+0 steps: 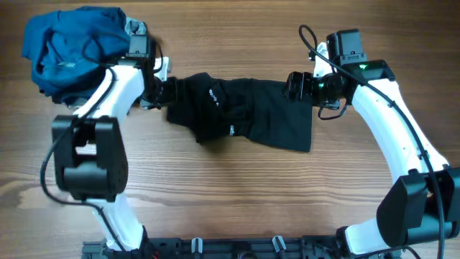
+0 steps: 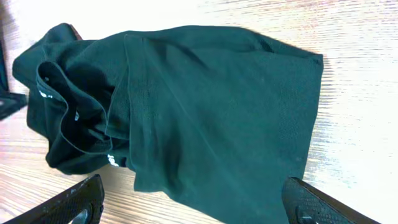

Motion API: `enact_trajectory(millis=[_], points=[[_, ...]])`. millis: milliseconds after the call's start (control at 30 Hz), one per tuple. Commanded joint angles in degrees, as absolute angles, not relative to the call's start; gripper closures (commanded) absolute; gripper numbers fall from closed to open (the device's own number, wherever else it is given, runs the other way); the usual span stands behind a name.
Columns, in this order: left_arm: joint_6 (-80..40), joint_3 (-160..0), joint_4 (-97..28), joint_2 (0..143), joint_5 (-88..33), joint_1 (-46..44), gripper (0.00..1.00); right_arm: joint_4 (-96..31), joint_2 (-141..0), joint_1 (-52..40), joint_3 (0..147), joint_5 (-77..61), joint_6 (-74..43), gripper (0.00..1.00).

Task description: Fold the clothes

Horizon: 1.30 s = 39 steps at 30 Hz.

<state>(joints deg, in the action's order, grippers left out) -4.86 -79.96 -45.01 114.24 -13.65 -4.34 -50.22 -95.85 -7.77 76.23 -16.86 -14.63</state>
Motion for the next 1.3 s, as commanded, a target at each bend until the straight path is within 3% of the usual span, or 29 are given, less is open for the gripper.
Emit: enact_trajectory(millis=[0, 133, 233, 533, 633, 667, 733, 767, 1067, 1267], points=[[0.34, -79.29, -44.27, 117.67, -15.88, -4.23, 0.24, -50.37, -95.22, -7.75, 76.99, -16.32, -13.47, 0.08], [1.13, -79.26, -43.64, 117.99, -16.08, -4.32, 0.57, -50.33, -95.22, -7.75, 76.99, -16.29, -13.47, 0.08], [1.10, -79.26, -43.27, 118.04, -16.08, -4.75, 0.96, -50.65, -95.24, -7.75, 76.99, -15.33, -13.72, 0.09], [0.80, -79.57, -43.92, 110.32, -17.65, -4.54, 0.96, -52.86, -96.23, -7.81, 76.38, -12.93, -15.38, 0.12], [0.62, -79.57, -44.80, 100.84, -17.78, -4.56, 0.96, -53.49, -98.74, -7.90, 75.46, -13.61, -16.71, 0.38], [0.62, -79.57, -44.80, 98.48, -17.78, -4.56, 0.96, -53.45, -99.18, -7.90, 75.07, -13.93, -16.78, 0.64], [0.62, -79.57, -44.77, 94.21, -17.76, -4.56, 0.96, -52.73, -99.90, -7.90, 73.65, -14.17, -18.20, 0.90], [0.64, -79.57, -44.77, 93.27, -17.72, -4.54, 0.96, -51.72, -99.92, -7.90, 72.64, -14.22, -18.24, 0.96], [0.64, -79.57, -44.34, 90.72, -17.37, -5.28, 0.96, -31.00, -103.13, -9.87, 57.89, -20.84, -23.05, 0.96], [0.64, -79.57, -43.29, 88.82, -17.37, -12.01, 0.96, -26.33, -110.80, -10.33, 57.67, -20.69, -26.11, 0.96]])
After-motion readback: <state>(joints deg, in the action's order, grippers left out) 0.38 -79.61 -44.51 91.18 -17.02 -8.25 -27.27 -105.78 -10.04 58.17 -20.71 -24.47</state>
